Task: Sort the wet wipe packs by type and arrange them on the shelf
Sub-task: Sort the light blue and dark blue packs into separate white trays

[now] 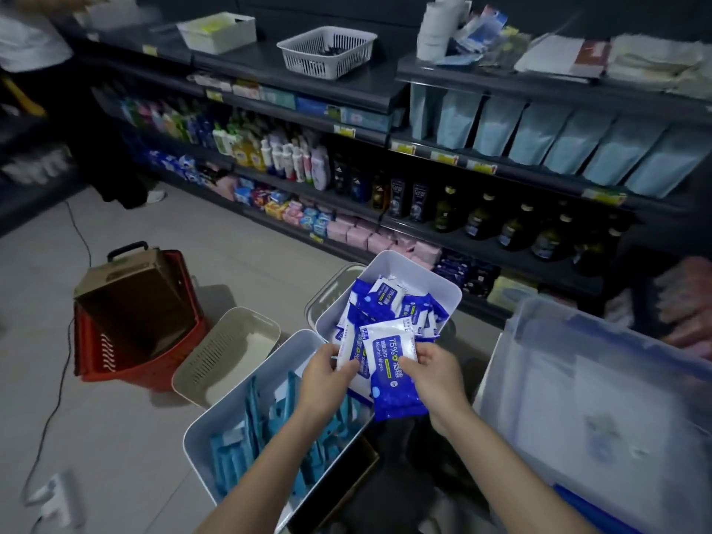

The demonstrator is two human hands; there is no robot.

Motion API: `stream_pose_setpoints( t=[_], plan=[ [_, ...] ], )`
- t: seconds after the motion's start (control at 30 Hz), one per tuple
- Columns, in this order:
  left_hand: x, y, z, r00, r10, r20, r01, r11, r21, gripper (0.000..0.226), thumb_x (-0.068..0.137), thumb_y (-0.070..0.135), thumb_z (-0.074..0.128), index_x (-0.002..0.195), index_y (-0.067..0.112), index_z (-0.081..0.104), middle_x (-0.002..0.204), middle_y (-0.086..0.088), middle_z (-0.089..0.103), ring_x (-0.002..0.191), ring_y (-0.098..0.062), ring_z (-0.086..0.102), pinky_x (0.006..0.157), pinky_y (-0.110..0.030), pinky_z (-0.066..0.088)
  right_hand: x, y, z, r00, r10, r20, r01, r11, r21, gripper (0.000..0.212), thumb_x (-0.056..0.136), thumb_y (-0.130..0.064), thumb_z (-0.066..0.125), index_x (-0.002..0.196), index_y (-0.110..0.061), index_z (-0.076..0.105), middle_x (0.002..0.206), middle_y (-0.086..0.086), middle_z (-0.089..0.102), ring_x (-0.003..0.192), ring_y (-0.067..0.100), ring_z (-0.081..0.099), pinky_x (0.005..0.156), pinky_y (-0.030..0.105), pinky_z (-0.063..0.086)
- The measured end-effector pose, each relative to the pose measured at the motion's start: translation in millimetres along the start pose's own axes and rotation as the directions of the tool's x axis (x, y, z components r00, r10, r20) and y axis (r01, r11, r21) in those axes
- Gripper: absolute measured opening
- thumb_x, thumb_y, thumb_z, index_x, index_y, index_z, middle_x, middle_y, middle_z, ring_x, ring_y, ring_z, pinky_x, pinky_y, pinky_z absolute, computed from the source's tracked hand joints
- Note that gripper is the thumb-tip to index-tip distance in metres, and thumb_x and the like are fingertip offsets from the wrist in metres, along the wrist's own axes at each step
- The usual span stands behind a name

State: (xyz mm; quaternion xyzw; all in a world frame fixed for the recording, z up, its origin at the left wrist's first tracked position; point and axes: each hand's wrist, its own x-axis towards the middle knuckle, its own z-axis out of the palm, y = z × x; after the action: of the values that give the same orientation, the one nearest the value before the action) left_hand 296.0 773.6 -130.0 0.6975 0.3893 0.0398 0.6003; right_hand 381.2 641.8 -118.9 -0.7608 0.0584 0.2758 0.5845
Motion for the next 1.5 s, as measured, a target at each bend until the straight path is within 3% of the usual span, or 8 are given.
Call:
stream_pose_setpoints(
  t=[0.13,0.5,0.67,0.83,1.0,1.17,1.3,1.5],
  plan=[
    [34.0,3.6,16.9,0.997,-0.060,0.045,0.059,0.998,0.029,0.012,0.088,0.019,0.063,0.098,0.018,0.057,0.097,0.001,0.071,0.084,-0.015,0.071,0.077,-0.039,0.059,36.7,-4.2,1.2,0.998,0.033,-0.055,-0.036,0.998,-0.052,0.010,0.088,-0.010,0.065,0.097,-0.014,0.061,0.098,0.005,0.070,0.084,0.020,0.070,0.074,0.040,0.060],
    [103.8,8.8,42.0,0.984,-0.110,0.138,0.103,0.993,0.058,0.048,0.087,0.012,0.064,0.131,0.014,0.044,0.121,0.000,0.059,0.105,-0.018,0.061,0.092,-0.037,0.051,129.0,-14.2,-0.8,0.992,-0.044,-0.115,-0.008,0.908,-0.418,0.018,0.085,-0.004,0.044,0.075,-0.011,0.057,0.083,0.011,0.066,0.084,0.035,0.064,0.071,0.038,0.051],
    [89.1,-14.7,12.1,1.000,-0.030,0.003,0.028,0.965,0.260,0.035,0.084,0.024,0.068,0.115,0.024,0.053,0.107,0.012,0.060,0.090,-0.005,0.055,0.074,-0.022,0.040,121.1,-10.8,13.5,0.994,-0.105,0.021,0.098,0.815,-0.571,0.027,0.091,-0.009,0.052,0.117,-0.006,0.059,0.117,0.009,0.063,0.108,0.029,0.058,0.090,0.033,0.044],
    [50.5,-67.4,-39.6,0.968,-0.029,-0.250,0.109,0.944,0.312,0.043,0.086,0.025,0.067,0.125,0.011,0.058,0.123,-0.001,0.062,0.109,-0.014,0.057,0.090,-0.026,0.042,93.1,21.4,51.7,0.970,-0.083,0.229,0.204,0.788,-0.581,0.023,0.090,-0.008,0.055,0.111,-0.007,0.064,0.109,0.008,0.068,0.100,0.020,0.062,0.084,0.023,0.044],
    [6.1,-119.5,-90.2,0.903,-0.014,-0.429,0.168,0.931,0.323,0.033,0.088,0.024,0.064,0.119,0.012,0.060,0.117,-0.001,0.063,0.107,-0.018,0.058,0.093,-0.032,0.045,72.4,61.6,74.9,0.950,0.015,0.311,0.221,0.674,-0.705,0.025,0.087,-0.006,0.056,0.111,-0.001,0.063,0.111,0.014,0.067,0.108,0.028,0.060,0.094,0.032,0.044],
    [-34.0,-165.4,-112.4,0.766,-0.156,-0.623,0.329,0.928,0.173,0.032,0.087,0.022,0.064,0.115,0.010,0.054,0.111,-0.005,0.059,0.104,-0.026,0.057,0.081,-0.034,0.045,63.2,90.1,75.6,0.946,-0.045,0.321,0.293,0.543,-0.787,0.022,0.088,-0.004,0.055,0.108,0.003,0.059,0.109,0.024,0.062,0.107,0.037,0.056,0.087,0.036,0.042],
    [-42.8,-202.3,-108.1,0.719,-0.427,-0.549,0.501,0.865,-0.017,0.057,0.091,0.030,0.061,0.135,0.000,0.040,0.126,-0.017,0.056,0.114,-0.033,0.055,0.086,-0.039,0.047,65.4,104.7,80.6,0.957,-0.062,0.282,0.277,0.471,-0.837,0.024,0.088,-0.005,0.054,0.109,0.006,0.055,0.111,0.029,0.057,0.104,0.039,0.054,0.088,0.039,0.042],
    [-35.0,-227.2,-89.3,0.735,-0.442,-0.514,0.512,0.859,-0.007,0.013,0.099,0.018,0.042,0.099,0.006,0.044,0.091,-0.013,0.058,0.078,-0.029,0.054,0.063,-0.035,0.040,75.7,111.9,85.5,0.967,-0.107,0.229,0.253,0.452,-0.856,0.022,0.090,-0.010,0.054,0.104,0.007,0.058,0.107,0.026,0.055,0.099,0.039,0.053,0.088,0.038,0.041]
  ],
)
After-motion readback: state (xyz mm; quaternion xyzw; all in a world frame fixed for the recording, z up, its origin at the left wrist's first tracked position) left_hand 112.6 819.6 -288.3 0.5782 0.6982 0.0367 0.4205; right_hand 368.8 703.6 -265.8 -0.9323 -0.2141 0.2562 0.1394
